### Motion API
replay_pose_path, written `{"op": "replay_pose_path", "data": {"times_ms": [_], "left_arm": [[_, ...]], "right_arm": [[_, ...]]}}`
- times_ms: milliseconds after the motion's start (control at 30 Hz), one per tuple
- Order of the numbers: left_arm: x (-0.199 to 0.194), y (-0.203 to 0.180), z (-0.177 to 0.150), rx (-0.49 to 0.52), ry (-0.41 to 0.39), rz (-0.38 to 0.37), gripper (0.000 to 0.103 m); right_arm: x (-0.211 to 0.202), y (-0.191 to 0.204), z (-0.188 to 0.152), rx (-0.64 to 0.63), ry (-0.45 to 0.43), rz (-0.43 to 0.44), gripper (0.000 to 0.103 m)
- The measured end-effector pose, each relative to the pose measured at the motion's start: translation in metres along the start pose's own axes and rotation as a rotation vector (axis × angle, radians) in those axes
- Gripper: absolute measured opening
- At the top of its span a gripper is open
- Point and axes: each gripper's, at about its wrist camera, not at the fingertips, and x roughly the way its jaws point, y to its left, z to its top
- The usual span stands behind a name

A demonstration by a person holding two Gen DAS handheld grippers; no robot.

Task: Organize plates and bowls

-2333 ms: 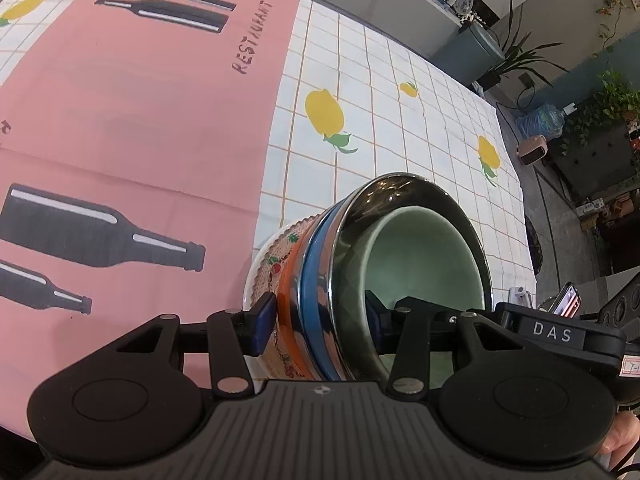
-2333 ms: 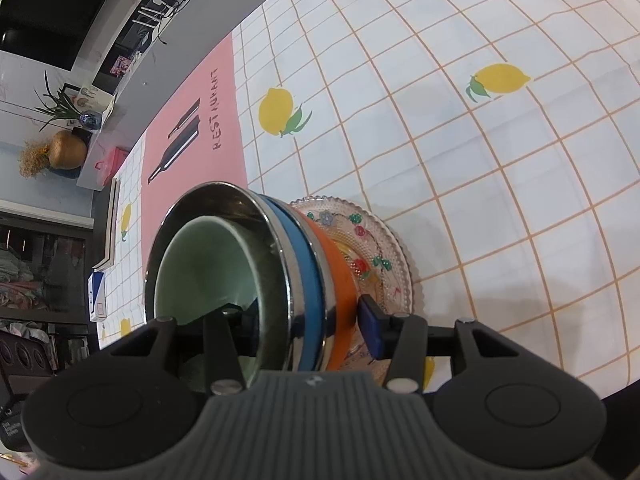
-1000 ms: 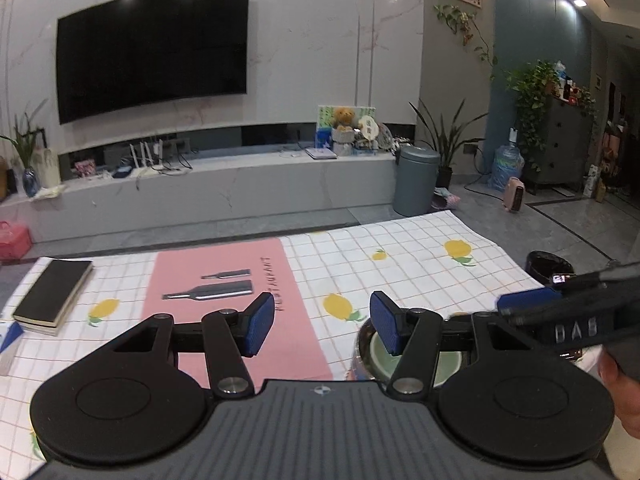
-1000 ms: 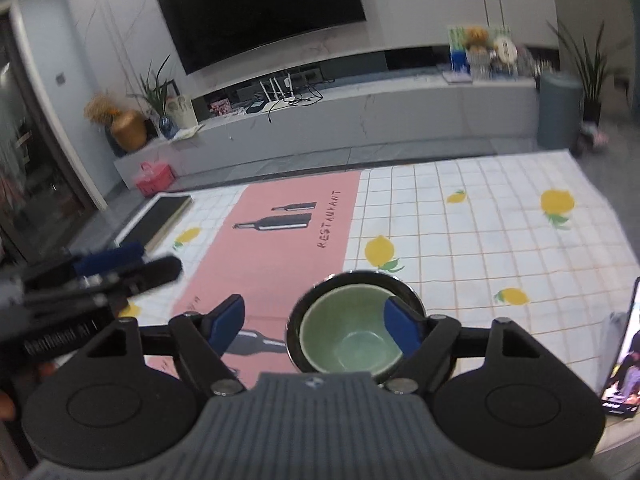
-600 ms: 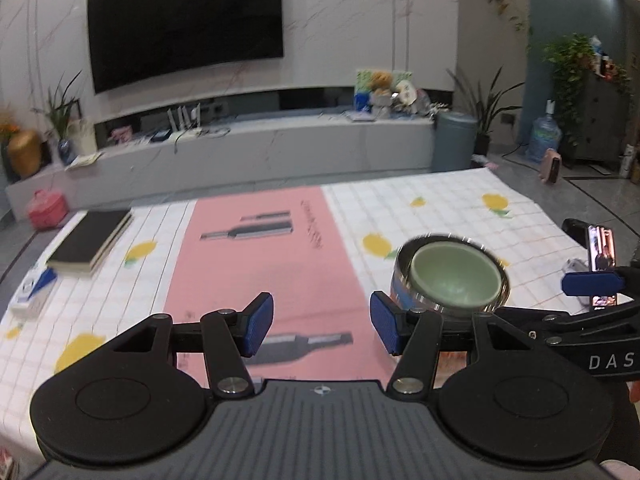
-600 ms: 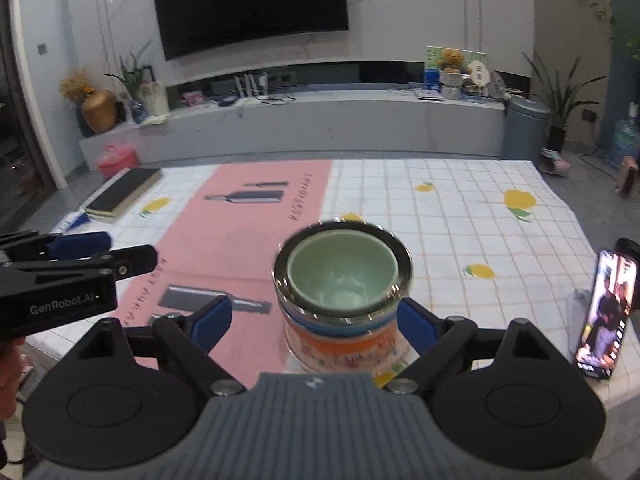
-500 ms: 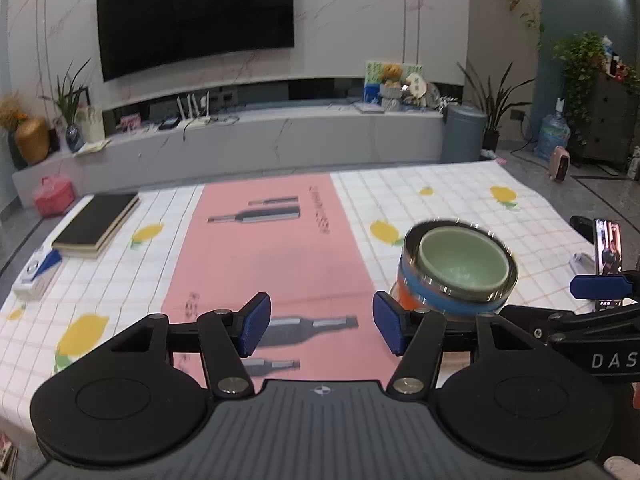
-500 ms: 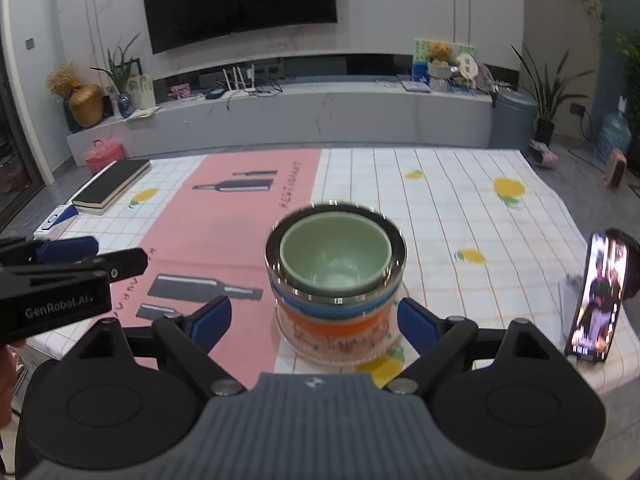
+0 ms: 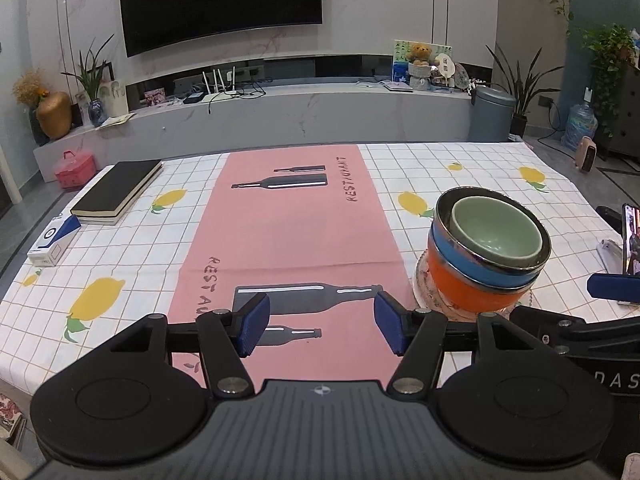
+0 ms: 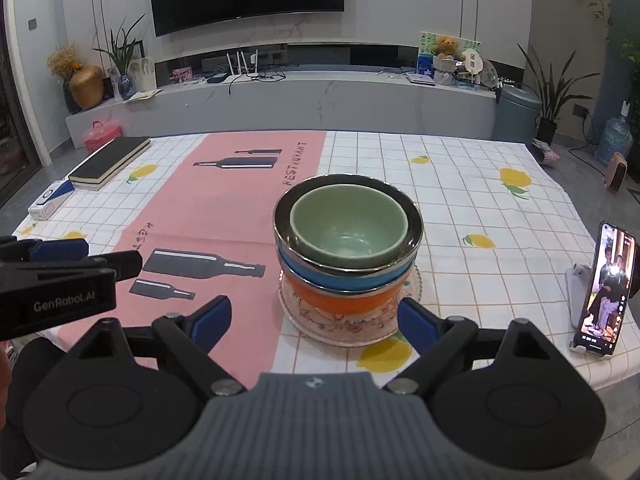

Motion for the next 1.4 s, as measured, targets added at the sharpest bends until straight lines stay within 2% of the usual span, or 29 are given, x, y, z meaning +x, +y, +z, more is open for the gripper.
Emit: {"op": "replay_pose_path", "data": {"times_ms": [1400], "left_arm": [[0.0037, 0.0015, 0.0010, -0.005, 0.003, -0.005, 0.072]], "right_arm": [[0.0031, 0.0041, 0.0034, -0.004, 0.006, -0.018, 0.089]]}}
